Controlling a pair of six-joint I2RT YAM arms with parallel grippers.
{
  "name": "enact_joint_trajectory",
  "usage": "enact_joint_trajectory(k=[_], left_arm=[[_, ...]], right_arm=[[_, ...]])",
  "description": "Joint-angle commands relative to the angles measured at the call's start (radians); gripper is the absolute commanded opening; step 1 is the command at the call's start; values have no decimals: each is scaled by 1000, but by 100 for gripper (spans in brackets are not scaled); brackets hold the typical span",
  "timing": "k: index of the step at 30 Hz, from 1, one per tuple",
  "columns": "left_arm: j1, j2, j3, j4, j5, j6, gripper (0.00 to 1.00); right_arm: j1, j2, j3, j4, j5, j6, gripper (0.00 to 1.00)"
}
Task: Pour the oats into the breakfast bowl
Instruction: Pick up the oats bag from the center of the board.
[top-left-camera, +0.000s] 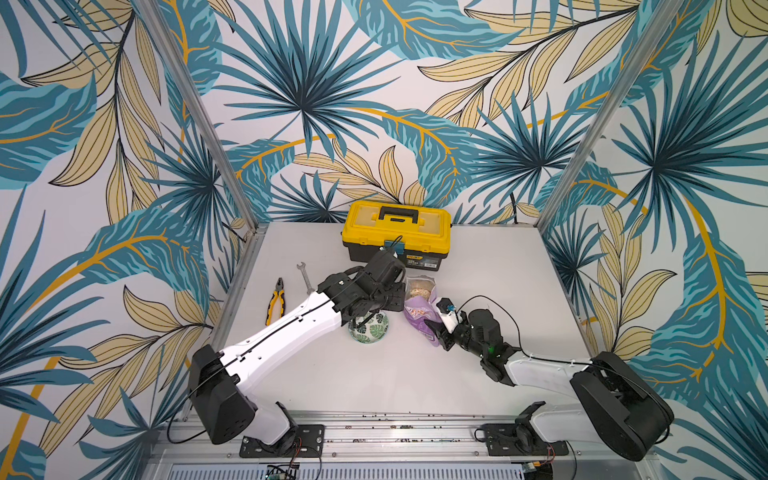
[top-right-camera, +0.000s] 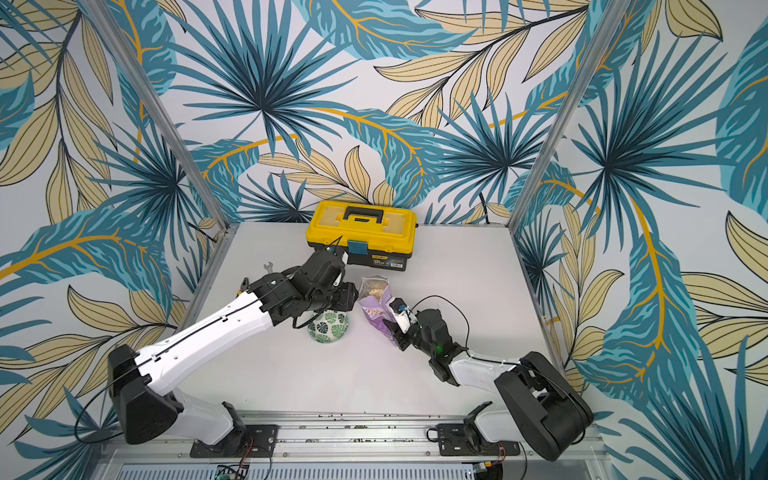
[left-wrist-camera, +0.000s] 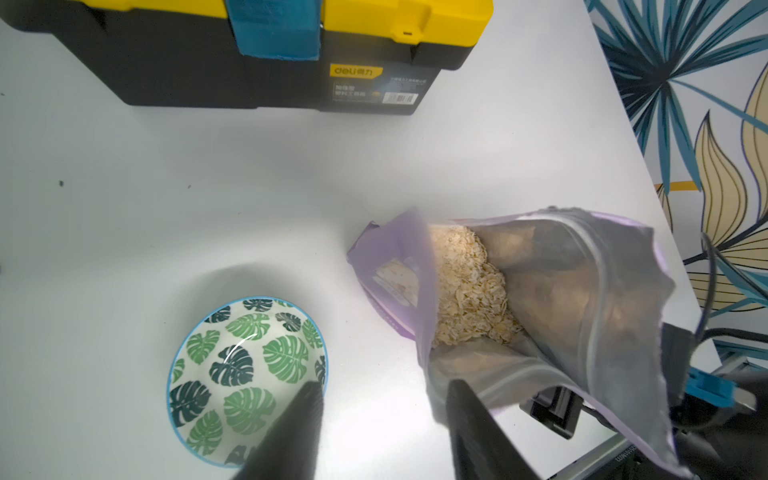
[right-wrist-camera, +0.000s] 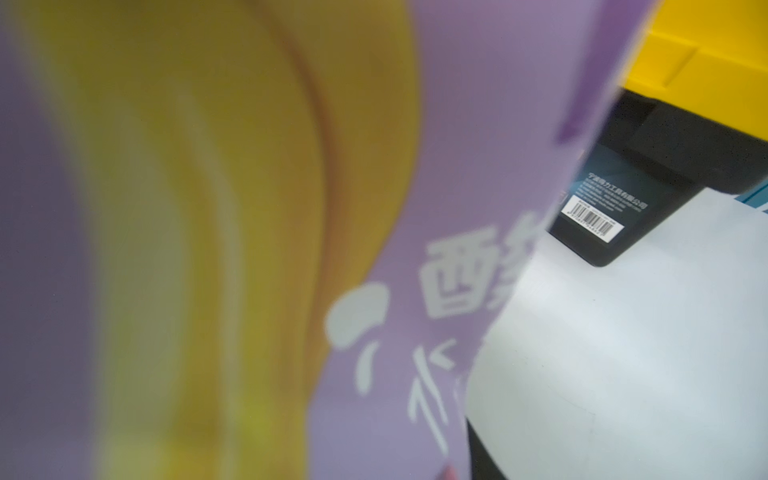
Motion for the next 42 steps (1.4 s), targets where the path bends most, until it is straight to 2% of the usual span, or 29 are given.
enact_joint_trajectory(k=[1, 3, 6, 9, 11, 14, 17, 19, 26, 30, 35, 42], left_arm=[[55, -107, -80, 44, 0, -26, 59], [96, -165, -152, 86, 35, -52, 62], [157, -249, -261, 129, 27, -88, 71], [240, -330, -396, 183, 46, -136, 73], [304, -374, -493, 224, 76, -180, 78], [387, -435, -630, 315, 149, -240, 89], [426, -468, -715, 390, 182, -280, 99], [445, -486, -763, 437, 184, -293, 100], [583, -475, -805, 402, 225, -229, 100], [639, -487, -822, 362, 231, -210, 100], [669, -510, -843, 320, 210, -232, 100], [673, -525, -852, 309, 216, -229, 100]], right_arm=[[-3, -40, 58, -9, 46, -45, 0], [-3, -44, 79, -29, 57, -62, 0], [-2, -53, 116, -90, 74, -109, 0], [-1, -76, 159, -177, 120, -181, 0], [2, -102, 171, -215, 138, -229, 0], [13, -130, 208, -302, 198, -311, 0], [47, -134, 240, -346, 304, -373, 0], [76, -123, 265, -374, 385, -437, 0], [201, -75, 333, -355, 637, -636, 0], [257, -16, 361, -277, 755, -766, 0], [298, 53, 383, -190, 845, -880, 0], [343, 109, 379, -76, 901, -1047, 0]])
